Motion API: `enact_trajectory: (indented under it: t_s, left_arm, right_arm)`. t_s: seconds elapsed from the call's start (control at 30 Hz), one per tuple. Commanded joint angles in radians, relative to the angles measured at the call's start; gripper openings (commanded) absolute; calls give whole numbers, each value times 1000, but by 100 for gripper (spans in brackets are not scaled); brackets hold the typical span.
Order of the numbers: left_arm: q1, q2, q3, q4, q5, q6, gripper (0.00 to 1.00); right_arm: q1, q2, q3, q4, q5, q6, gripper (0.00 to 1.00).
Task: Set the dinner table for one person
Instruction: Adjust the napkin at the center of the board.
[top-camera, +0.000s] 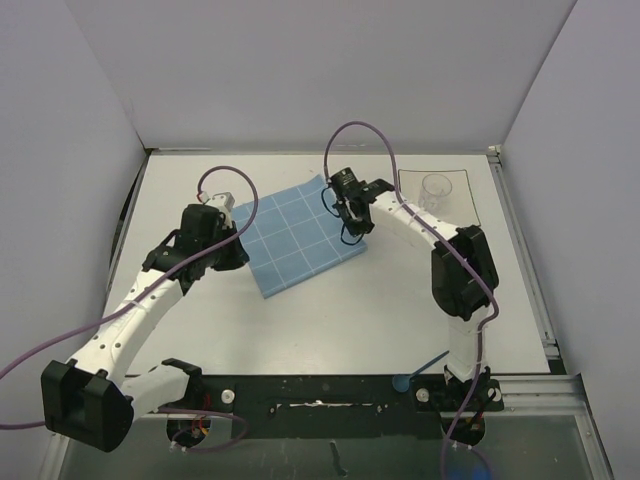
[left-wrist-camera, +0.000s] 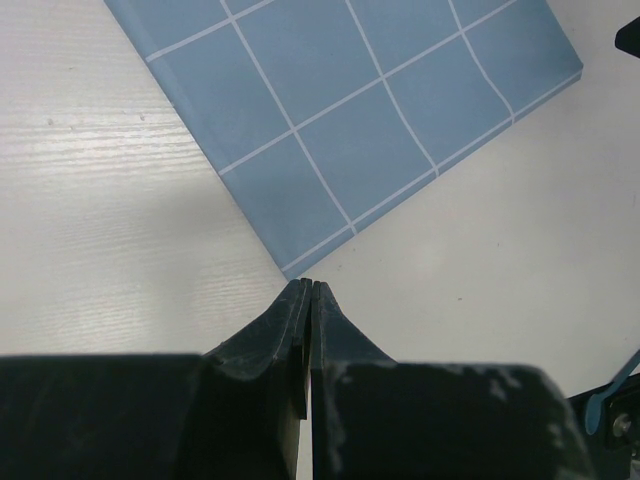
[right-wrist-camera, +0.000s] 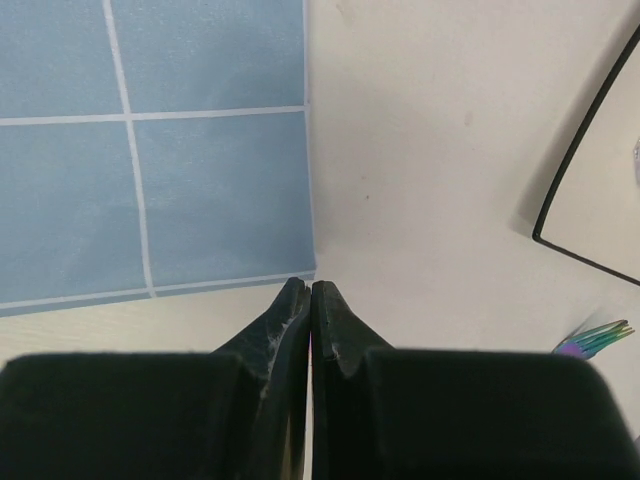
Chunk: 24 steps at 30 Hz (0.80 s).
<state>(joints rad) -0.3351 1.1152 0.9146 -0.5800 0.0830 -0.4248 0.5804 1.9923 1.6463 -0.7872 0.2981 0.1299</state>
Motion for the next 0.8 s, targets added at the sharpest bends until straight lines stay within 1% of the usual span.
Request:
enact_trajectory:
  t_s: [0.0,0.1,0.5,0.77]
  left_arm:
    - [-1,-38,6,33,0,2,0]
    - [-1,-35,4,36,1,0,0]
    - [1,-25,15,10,-14,18,0]
    - [3,-23,5,19,-9,11,0]
  right_arm:
    - [15,-48,10,10,-13,31,0]
    - [31,-32,-10,22,-37,49,0]
    - [53,59,-215,171,-134,143,0]
    - [60,57,-239,175,-131,147,0]
